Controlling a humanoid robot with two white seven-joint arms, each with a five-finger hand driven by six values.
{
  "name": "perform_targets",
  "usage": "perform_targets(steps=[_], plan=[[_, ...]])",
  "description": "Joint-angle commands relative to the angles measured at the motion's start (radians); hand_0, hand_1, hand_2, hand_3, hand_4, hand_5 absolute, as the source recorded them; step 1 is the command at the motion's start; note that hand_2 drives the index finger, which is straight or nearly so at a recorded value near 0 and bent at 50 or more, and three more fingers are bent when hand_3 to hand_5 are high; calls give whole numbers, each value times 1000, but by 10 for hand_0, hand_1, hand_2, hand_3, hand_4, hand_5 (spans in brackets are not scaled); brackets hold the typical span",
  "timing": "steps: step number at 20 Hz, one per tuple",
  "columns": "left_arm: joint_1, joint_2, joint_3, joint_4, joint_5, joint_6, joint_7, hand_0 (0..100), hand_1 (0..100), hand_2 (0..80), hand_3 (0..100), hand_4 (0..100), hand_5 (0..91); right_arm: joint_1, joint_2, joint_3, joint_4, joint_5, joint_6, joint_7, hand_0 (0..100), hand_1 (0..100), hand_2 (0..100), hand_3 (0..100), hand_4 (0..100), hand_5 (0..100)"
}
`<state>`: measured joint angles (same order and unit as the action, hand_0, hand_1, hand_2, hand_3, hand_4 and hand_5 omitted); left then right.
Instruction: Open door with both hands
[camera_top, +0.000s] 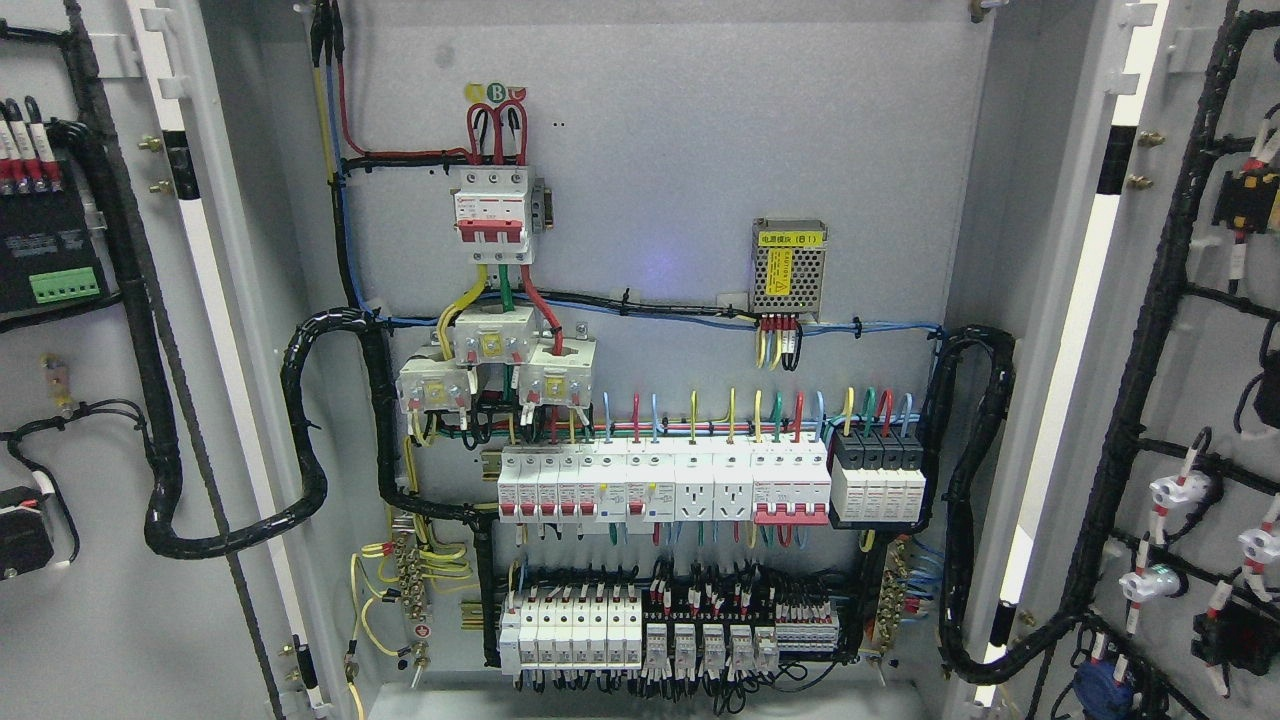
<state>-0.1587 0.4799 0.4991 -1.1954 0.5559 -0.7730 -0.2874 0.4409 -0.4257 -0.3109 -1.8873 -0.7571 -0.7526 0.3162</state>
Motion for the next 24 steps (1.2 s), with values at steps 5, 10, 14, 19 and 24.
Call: perform_targets(steps=[5, 10, 14, 19, 24], plan=[[16, 5, -27, 30, -1, -364, 1, 120, 389, 0, 0, 0, 0, 7, -1, -23, 11, -25, 1, 1, 120, 389, 0, 0, 0, 0], [33, -29, -54, -58, 1, -362, 2, 120, 389, 0, 0, 0, 0, 9, 1, -25, 14, -25, 1, 1, 120, 389, 0, 0, 0, 0], [71, -64, -68, -162, 2, -287, 2, 120, 389, 0, 0, 0, 0, 10, -1, -17, 11, -28, -4, 3, 120, 389, 0, 0, 0, 0], [128, -128, -97, -297, 1, -224, 2, 120, 389, 0, 0, 0, 0, 22, -13, 15, -9, -28, -24, 4, 120, 389, 0, 0, 0, 0], [171, -173, -143, -389, -5, -191, 4, 120, 389, 0, 0, 0, 0, 12, -21, 70, -24, -28, -25, 11, 120, 389, 0, 0, 0, 0]])
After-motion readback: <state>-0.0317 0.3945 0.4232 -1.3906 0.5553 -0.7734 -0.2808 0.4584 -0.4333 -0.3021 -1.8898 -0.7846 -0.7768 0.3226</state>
